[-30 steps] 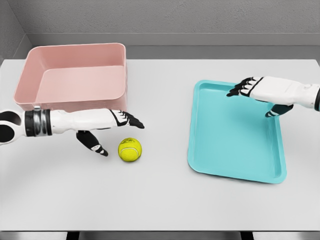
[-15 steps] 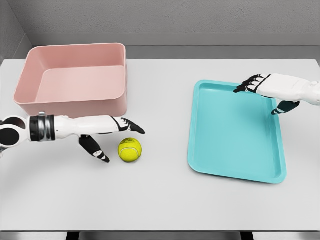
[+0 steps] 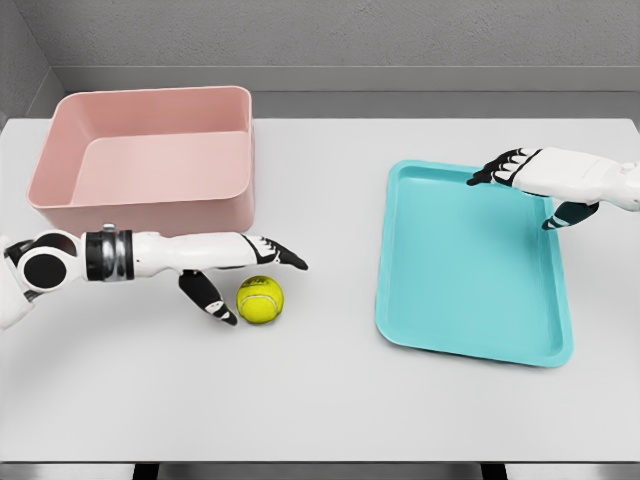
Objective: Put the tennis from the blue tray into the pink basket with both arms
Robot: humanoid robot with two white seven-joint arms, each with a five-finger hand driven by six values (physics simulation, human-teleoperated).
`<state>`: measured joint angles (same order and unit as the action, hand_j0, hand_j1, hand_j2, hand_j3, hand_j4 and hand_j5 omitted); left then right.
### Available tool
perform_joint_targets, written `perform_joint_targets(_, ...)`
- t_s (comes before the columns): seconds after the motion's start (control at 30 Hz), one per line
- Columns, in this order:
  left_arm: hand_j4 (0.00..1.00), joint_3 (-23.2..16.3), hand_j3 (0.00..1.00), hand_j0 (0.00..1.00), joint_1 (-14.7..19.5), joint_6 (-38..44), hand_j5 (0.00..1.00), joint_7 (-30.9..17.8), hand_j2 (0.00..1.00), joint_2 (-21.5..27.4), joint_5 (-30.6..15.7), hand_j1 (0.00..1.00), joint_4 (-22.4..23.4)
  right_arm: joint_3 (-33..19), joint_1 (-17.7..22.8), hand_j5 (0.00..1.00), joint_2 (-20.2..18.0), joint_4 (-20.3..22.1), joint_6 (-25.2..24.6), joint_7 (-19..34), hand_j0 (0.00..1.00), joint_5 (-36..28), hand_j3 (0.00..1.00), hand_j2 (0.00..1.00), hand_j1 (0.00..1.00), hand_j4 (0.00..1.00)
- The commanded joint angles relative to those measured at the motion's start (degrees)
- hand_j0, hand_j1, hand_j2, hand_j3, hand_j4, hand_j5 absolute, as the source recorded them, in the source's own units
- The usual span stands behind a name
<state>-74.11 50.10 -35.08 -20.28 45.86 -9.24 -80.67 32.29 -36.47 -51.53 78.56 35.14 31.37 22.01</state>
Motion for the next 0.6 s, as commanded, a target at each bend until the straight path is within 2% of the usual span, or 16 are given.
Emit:
perform_joint_targets(0.0,1.00,0.11,1.00,1.00,0.00,0.08,1.00,-0.02,1.00,-0.16,0.72,1.00,0.96,-0.03,0.00,1.00,-0.07,0.01,-0.14,0.00,1.00,-0.31,1.00,1.00,1.00,1.00)
perform_joint_targets(0.57,1.00,0.20,1.00,1.00,0.09,0.08,1.00,0.42,1.00,-1.48,5.46,1.00,0.96,0.14,0.09,1.00,-0.07,-0.07,-0.14,0.00,1.00,-0.31,1.00,1.00,1.00,1.00)
